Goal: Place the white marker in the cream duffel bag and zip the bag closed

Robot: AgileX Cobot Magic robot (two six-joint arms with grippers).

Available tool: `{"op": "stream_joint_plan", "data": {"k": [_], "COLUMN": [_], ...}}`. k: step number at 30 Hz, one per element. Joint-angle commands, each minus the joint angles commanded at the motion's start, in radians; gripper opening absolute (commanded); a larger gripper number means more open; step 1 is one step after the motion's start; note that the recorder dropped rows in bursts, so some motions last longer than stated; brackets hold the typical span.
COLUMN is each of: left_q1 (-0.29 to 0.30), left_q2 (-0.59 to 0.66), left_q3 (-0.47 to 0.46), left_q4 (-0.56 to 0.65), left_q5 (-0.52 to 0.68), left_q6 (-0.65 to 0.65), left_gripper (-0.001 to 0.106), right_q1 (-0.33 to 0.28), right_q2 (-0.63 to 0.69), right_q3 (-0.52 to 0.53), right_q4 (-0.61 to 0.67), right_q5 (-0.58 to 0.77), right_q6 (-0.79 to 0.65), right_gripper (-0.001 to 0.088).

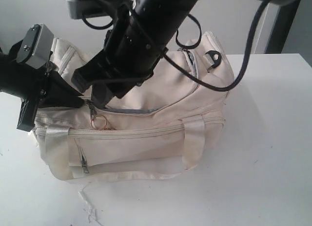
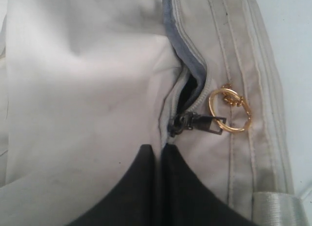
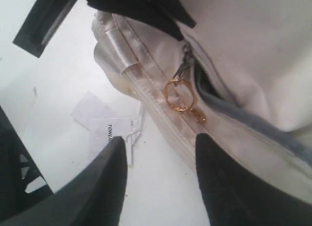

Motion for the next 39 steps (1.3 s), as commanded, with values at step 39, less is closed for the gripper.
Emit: {"op": "stream_joint_plan", "data": {"k": [39], "left_q1": [0.0], "left_q2": [0.0], "left_q3": [0.0], "left_q4": [-0.008], "left_q5": [0.006], "left_q6": [-0.048], "left_gripper": [0.0], "right_q1": [-0.087], "right_q2": [0.102], "right_q3": [0.207], "right_q4": [0.515], "right_q5": [-0.223], "right_q6": [-0.199], "right_gripper": [0.0621]}}
